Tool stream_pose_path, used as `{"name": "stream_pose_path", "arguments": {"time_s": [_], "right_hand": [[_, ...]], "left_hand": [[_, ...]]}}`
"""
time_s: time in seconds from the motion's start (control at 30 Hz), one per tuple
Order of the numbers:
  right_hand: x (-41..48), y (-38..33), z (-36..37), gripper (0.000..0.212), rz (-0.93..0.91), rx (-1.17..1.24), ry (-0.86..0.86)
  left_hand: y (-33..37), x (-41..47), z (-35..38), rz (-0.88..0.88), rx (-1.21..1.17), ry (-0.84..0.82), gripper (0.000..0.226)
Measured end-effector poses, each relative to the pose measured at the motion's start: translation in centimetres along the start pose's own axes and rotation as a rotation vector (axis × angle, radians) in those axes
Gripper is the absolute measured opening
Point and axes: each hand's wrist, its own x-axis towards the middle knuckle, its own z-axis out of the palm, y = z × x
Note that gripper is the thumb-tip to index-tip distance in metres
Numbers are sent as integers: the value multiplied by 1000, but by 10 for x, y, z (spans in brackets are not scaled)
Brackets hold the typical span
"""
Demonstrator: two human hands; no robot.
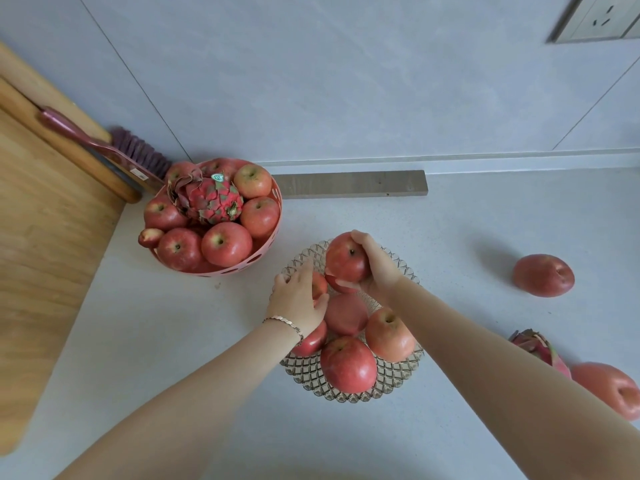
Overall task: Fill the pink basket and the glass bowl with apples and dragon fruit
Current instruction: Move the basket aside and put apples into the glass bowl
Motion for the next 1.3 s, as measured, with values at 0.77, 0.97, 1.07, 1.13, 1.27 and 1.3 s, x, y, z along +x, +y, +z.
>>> {"name": "stream_pose_path", "arguments": {"time_s": [0.77, 0.97, 1.07, 1.13, 1.27, 1.3], "right_hand": [[-38, -4, -54, 46, -186, -903, 383], [-33, 3, -53, 41, -183, -987, 417], [-36, 3, -57, 36, -229, -1112, 414], [-36, 6, -59, 37, -245, -1182, 422], [-37, 12, -63, 40, -262, -1326, 465], [-38, 14, -63, 41, -282, -1331, 462]], "left_hand": [[41, -41, 37, 370, 7, -120, 58], [36, -44, 40, 415, -85, -106, 65], [33, -45, 44, 459, -141, -65, 46], [32, -45, 45, 482, -150, -53, 37], [32, -45, 43, 506, -195, -50, 41], [31, -46, 43, 510, -210, -45, 39]]}}
